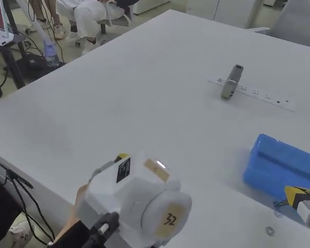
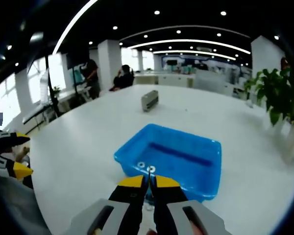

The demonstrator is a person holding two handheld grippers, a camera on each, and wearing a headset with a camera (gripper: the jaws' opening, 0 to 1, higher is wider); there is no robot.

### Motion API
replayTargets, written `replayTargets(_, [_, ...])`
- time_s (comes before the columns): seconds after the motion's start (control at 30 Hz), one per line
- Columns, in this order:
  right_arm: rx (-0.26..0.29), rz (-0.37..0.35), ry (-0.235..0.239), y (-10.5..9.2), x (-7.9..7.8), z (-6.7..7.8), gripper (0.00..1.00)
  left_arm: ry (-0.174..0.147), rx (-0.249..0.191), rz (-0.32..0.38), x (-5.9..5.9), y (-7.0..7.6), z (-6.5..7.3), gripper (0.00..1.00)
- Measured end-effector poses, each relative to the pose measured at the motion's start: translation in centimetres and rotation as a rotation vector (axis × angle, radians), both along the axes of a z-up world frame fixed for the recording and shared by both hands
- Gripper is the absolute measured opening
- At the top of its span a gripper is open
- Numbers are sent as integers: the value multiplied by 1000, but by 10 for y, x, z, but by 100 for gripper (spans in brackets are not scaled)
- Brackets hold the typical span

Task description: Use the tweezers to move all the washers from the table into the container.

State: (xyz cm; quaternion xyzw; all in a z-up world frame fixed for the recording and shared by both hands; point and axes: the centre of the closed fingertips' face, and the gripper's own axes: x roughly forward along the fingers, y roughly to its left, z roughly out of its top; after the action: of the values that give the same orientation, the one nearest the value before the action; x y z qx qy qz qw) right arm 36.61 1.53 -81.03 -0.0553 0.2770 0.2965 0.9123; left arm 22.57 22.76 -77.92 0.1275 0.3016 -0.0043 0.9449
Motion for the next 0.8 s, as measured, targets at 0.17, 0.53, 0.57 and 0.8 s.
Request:
replayTargets(0.17, [-18, 16, -14, 4, 0, 0, 3, 4, 2, 0, 0, 0, 0, 68])
replayTargets(0.53, [-60, 52, -25, 4, 5, -3, 3, 7, 5, 2, -1, 1, 0, 68])
replayTargets(0.57, [-76, 61, -23, 4, 5, -5, 3, 8, 6, 1, -1, 1, -1, 67])
replayTargets(0.8, [-140, 106, -40, 9, 0, -7, 3, 14, 8, -7, -1, 0, -2, 67])
